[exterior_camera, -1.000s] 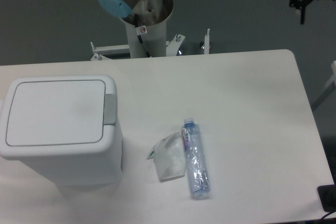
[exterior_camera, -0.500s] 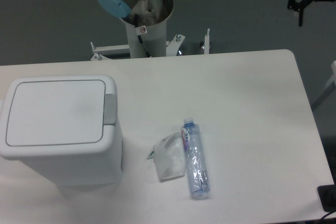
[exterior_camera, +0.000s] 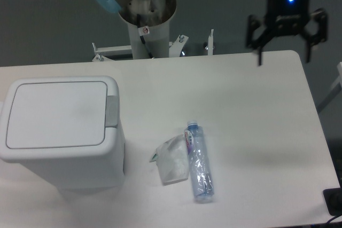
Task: Open the trash can
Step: 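Move the open gripper toward the white trash can lid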
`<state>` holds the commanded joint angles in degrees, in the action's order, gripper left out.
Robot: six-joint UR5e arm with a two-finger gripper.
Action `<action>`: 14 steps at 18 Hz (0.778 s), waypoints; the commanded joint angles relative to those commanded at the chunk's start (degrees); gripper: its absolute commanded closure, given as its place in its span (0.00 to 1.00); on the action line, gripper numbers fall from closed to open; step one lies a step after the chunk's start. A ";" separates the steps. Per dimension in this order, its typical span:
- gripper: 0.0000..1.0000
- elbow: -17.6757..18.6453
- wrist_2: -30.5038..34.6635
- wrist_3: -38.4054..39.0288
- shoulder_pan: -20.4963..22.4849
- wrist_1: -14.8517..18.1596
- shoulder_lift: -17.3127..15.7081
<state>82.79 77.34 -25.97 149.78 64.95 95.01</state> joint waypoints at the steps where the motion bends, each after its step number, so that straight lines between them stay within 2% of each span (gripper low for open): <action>1: 0.00 0.26 -0.43 4.31 -0.97 0.17 -0.09; 4: 0.00 1.23 -1.58 15.04 -6.15 1.05 0.08; 5: 0.00 1.41 -3.06 20.38 -8.34 1.05 0.26; 6: 0.00 1.41 -4.55 22.61 -9.32 1.05 0.78; 10: 0.00 3.51 -10.71 26.93 -10.73 0.88 1.32; 14: 0.00 5.89 -10.55 27.03 -12.06 0.44 0.79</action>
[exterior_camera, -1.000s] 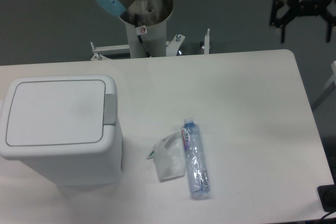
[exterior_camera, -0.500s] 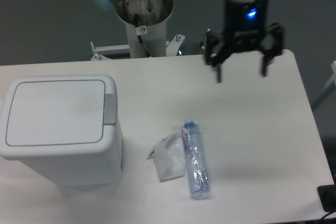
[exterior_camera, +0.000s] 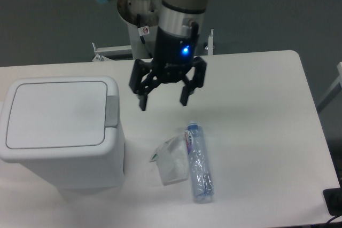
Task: Open the trash can
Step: 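Move the open gripper toward the white trash can lid, then push the lid's grey tab down with the gripper to flip the lid open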
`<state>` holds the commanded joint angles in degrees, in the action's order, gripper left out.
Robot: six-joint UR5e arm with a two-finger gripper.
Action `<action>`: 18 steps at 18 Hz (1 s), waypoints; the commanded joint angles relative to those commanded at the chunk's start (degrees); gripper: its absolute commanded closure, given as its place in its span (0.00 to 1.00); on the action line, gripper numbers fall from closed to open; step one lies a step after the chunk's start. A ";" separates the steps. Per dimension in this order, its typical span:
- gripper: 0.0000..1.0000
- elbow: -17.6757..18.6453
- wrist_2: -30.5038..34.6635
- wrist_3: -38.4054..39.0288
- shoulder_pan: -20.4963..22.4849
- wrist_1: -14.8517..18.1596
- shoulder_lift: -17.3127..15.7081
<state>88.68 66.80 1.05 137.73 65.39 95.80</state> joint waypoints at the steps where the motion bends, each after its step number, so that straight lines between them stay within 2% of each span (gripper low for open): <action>1: 0.00 0.09 0.00 0.00 -0.09 0.00 0.17; 8: 0.00 1.15 0.26 -0.09 -2.37 -0.44 0.44; 18: 0.00 2.55 0.26 -0.44 -2.55 -0.79 0.70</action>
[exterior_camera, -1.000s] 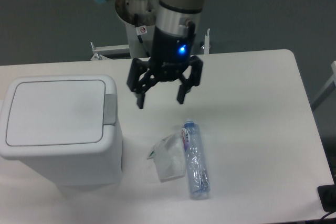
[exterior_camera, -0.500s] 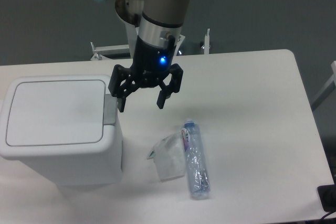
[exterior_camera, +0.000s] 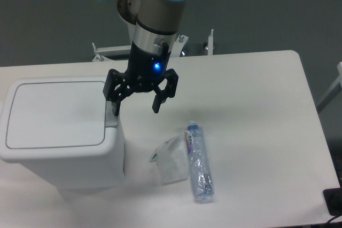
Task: Open the trash can
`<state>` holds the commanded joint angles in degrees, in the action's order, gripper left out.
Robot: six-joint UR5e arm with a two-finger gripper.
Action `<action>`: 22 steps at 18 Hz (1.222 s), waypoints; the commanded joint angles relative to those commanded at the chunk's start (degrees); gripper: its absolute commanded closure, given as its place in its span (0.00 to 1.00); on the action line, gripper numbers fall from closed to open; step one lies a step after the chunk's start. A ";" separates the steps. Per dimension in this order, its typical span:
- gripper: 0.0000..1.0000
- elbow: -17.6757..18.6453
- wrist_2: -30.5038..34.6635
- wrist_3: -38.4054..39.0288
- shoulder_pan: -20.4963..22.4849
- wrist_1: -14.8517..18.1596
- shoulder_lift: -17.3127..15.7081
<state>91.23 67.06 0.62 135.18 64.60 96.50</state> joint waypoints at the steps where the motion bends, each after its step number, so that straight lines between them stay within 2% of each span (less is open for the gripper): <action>1: 0.00 0.17 0.00 -0.09 0.00 -0.09 0.00; 6: 0.00 1.67 0.09 0.09 -0.09 -2.55 -0.09; 14: 0.00 1.23 0.18 -0.17 -0.44 -2.81 -0.17; 16: 0.00 -0.34 0.35 -0.44 -0.35 -4.30 -0.52; 19: 0.00 -4.12 3.24 -2.63 0.43 -8.69 -0.44; 21: 0.00 -7.46 5.01 -6.57 3.33 -9.40 0.52; 22: 0.00 -9.04 6.40 -8.33 4.47 -9.67 2.01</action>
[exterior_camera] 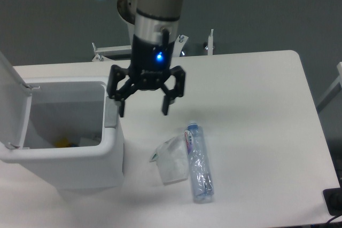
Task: Open the trash can
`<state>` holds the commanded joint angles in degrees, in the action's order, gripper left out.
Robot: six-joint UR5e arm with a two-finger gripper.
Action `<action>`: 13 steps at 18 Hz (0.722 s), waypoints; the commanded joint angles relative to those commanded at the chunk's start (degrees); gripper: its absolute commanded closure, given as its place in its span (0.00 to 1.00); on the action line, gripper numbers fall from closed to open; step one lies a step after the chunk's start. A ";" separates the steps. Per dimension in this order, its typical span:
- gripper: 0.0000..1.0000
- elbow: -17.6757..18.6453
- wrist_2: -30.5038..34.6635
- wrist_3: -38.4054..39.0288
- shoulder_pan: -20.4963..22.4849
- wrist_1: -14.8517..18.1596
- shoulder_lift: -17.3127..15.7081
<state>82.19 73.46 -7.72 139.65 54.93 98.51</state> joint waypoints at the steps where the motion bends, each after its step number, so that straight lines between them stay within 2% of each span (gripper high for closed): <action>1: 0.00 -0.71 1.93 -1.32 1.32 -0.09 0.62; 3: 0.00 -1.07 5.80 -5.97 4.04 0.17 0.89; 5: 0.00 -0.20 6.69 -11.15 6.76 0.43 1.16; 7: 0.00 -0.02 6.78 -17.12 10.02 2.18 1.07; 10: 0.00 0.42 10.81 -33.79 14.76 12.00 0.46; 11: 0.00 0.51 12.22 -38.99 15.56 13.69 0.45; 13: 0.00 1.04 14.07 -44.04 16.71 14.15 0.37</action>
<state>83.23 87.53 -51.75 156.35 69.08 98.88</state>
